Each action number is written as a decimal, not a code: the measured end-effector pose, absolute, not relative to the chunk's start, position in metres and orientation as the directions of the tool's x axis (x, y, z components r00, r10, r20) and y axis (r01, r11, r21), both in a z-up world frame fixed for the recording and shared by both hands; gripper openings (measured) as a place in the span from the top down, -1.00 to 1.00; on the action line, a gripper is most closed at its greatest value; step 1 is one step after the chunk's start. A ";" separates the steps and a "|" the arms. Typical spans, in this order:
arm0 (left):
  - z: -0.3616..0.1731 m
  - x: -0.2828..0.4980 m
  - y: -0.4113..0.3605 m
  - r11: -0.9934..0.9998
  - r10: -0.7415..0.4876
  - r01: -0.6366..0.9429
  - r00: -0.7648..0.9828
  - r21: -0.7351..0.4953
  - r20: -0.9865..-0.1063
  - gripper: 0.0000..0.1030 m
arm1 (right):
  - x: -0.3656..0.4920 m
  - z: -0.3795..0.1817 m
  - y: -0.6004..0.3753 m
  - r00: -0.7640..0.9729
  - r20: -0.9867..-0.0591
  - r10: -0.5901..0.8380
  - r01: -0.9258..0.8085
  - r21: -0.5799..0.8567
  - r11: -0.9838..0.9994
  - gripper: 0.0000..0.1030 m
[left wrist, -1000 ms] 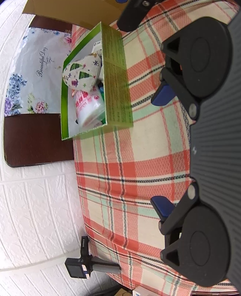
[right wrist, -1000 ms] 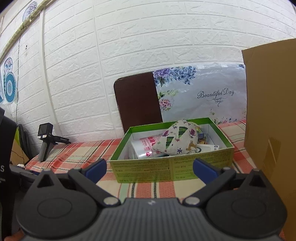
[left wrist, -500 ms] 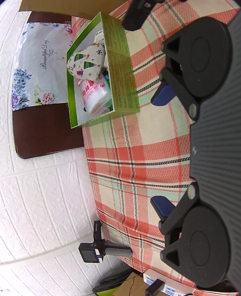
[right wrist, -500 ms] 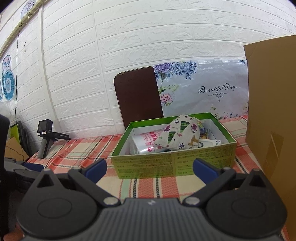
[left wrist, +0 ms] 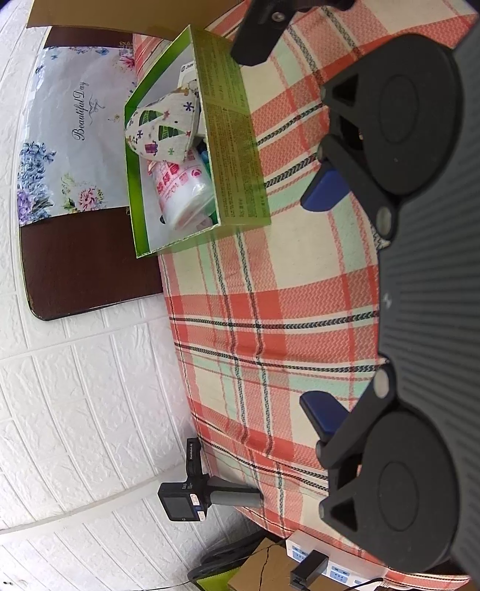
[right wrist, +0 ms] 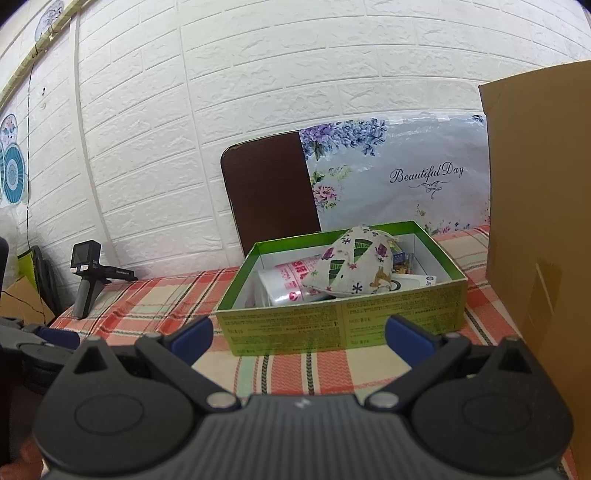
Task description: Organize objects
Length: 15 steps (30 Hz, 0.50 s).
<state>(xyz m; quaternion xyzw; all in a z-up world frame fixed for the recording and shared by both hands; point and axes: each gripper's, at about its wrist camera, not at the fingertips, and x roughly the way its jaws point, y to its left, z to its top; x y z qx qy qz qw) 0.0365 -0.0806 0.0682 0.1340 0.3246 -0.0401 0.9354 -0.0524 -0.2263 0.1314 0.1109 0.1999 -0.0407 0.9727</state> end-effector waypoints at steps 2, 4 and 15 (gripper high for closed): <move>0.069 0.036 -0.081 0.961 0.006 0.167 0.787 0.222 -0.617 -1.00 | -0.052 0.131 -0.227 0.916 -0.400 -0.036 0.126 0.202 0.971 -1.00; 0.069 0.035 -0.080 0.962 -0.005 0.173 0.785 0.211 -0.620 -1.00 | -0.052 0.131 -0.227 0.915 -0.401 -0.036 0.128 0.204 0.971 -1.00; 0.070 0.034 -0.080 0.964 -0.012 0.174 0.781 0.199 -0.624 -1.00 | -0.052 0.129 -0.228 0.913 -0.407 -0.038 0.134 0.209 0.969 -1.00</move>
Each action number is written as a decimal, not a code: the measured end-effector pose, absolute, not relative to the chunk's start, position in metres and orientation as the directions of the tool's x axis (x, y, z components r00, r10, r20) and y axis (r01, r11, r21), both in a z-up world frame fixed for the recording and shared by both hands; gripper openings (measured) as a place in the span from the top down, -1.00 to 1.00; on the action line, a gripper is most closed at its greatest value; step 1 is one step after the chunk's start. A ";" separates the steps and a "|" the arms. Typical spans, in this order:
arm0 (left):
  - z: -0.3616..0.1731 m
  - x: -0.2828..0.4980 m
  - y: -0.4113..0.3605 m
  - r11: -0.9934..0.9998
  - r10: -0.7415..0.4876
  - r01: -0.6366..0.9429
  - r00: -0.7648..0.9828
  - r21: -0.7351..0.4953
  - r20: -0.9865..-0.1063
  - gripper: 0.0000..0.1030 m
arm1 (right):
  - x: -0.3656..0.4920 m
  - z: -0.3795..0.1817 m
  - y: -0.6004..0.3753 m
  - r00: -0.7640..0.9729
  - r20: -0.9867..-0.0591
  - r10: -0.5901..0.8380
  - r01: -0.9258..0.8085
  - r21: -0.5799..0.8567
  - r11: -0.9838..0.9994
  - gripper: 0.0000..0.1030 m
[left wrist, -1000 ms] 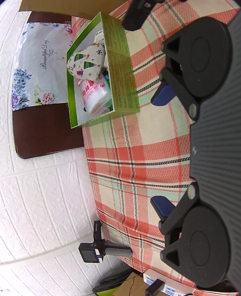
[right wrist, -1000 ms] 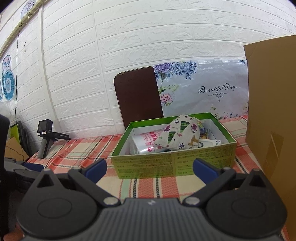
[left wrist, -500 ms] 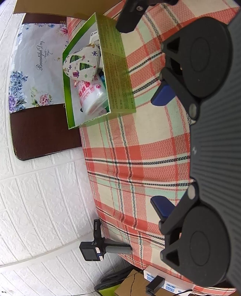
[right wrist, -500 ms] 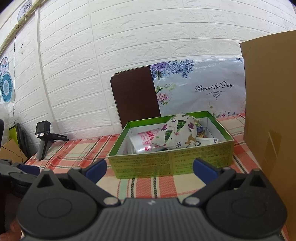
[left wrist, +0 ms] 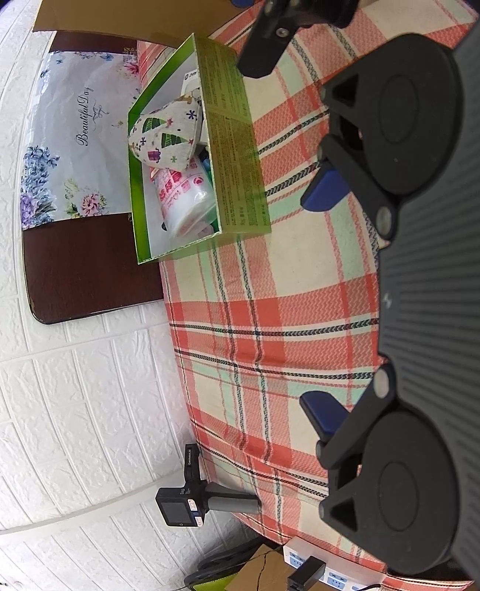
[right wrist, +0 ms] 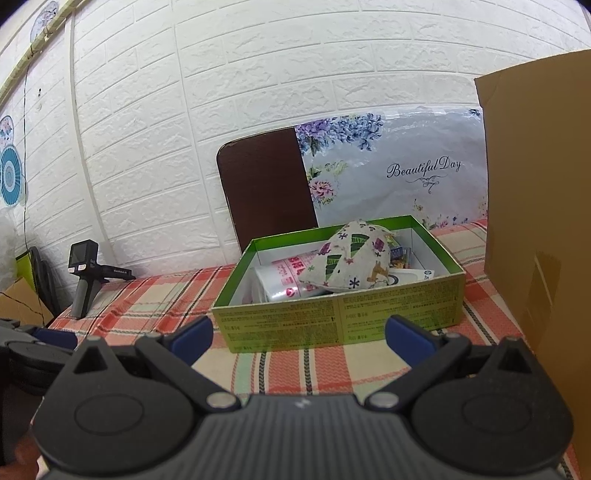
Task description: Organize objects
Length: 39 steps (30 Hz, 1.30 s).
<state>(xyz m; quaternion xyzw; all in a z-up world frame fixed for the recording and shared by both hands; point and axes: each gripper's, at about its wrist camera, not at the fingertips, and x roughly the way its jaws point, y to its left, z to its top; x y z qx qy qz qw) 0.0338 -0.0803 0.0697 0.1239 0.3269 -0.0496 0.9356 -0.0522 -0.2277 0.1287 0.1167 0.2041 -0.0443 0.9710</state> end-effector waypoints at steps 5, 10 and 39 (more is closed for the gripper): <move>0.068 0.034 -0.081 0.963 -0.010 0.178 0.775 0.203 -0.632 -1.00 | -0.051 0.127 -0.229 0.911 -0.410 -0.039 0.138 0.215 0.967 -1.00; 0.066 0.035 -0.082 0.963 -0.015 0.185 0.764 0.197 -0.645 -1.00 | -0.050 0.125 -0.230 0.909 -0.416 -0.039 0.141 0.218 0.966 -1.00; 0.055 0.034 -0.088 0.953 -0.032 0.231 0.721 0.197 -0.692 -1.00 | -0.049 0.120 -0.236 0.901 -0.432 -0.041 0.154 0.229 0.961 -1.00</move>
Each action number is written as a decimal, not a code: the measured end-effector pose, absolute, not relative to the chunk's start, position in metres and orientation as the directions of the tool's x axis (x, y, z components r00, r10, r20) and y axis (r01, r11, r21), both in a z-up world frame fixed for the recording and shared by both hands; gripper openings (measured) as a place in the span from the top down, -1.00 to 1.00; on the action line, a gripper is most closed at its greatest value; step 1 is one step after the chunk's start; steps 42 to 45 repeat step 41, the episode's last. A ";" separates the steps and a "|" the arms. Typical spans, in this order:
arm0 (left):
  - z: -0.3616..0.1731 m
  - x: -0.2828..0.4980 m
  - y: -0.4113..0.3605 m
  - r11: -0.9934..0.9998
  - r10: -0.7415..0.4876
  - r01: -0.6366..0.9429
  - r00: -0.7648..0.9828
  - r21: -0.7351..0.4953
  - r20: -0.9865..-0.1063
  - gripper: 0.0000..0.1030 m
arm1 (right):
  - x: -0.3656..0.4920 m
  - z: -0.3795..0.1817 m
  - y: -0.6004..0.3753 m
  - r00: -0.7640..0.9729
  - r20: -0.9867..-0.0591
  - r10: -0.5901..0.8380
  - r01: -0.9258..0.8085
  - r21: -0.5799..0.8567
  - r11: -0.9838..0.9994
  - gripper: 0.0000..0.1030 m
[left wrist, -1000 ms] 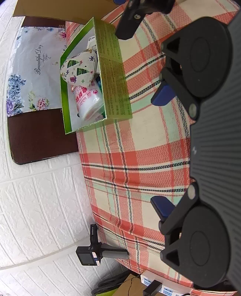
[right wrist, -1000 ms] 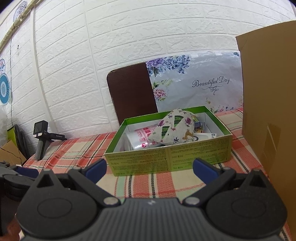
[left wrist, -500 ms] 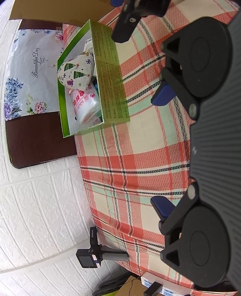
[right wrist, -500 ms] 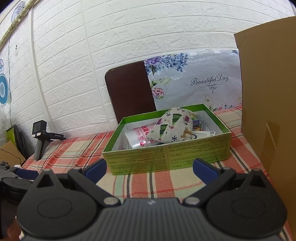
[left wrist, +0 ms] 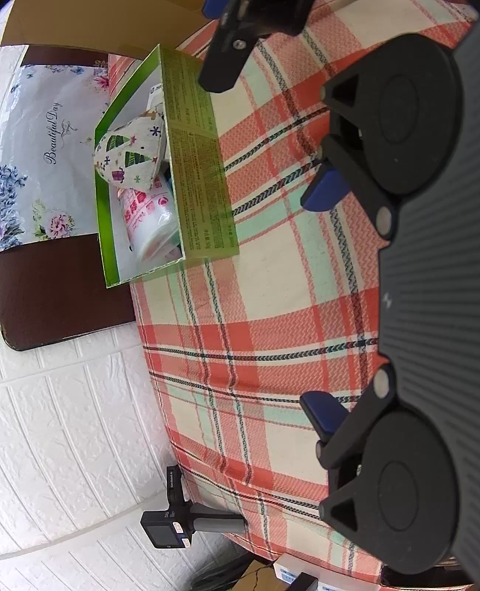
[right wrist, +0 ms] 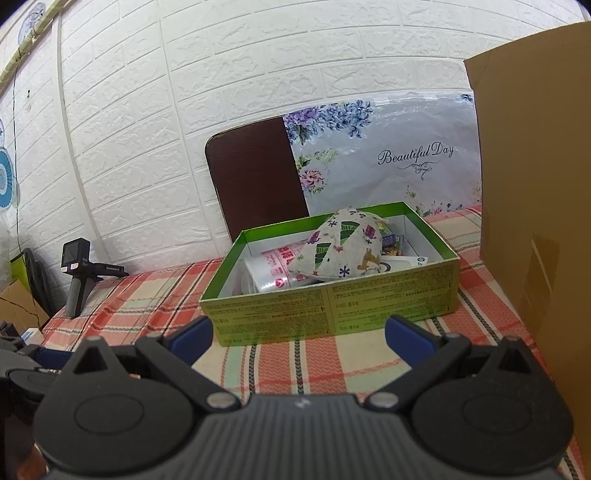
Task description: Organize objects
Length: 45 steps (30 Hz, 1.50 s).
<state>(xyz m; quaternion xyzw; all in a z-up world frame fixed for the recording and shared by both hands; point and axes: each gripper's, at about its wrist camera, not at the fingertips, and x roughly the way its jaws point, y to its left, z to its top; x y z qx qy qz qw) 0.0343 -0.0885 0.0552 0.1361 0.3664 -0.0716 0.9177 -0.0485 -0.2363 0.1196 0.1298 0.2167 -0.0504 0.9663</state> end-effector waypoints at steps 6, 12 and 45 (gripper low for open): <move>0.053 0.036 -0.089 0.953 -0.033 0.235 0.711 0.192 -0.703 -1.00 | -0.047 0.118 -0.235 0.898 -0.438 -0.043 0.159 0.231 0.960 -1.00; 0.051 0.036 -0.089 0.953 -0.034 0.236 0.704 0.189 -0.709 -1.00 | -0.047 0.117 -0.235 0.896 -0.442 -0.046 0.165 0.234 0.958 -1.00; 0.050 0.036 -0.089 0.951 -0.060 0.257 0.702 0.173 -0.710 -1.00 | -0.046 0.114 -0.235 0.892 -0.449 -0.049 0.172 0.238 0.956 -1.00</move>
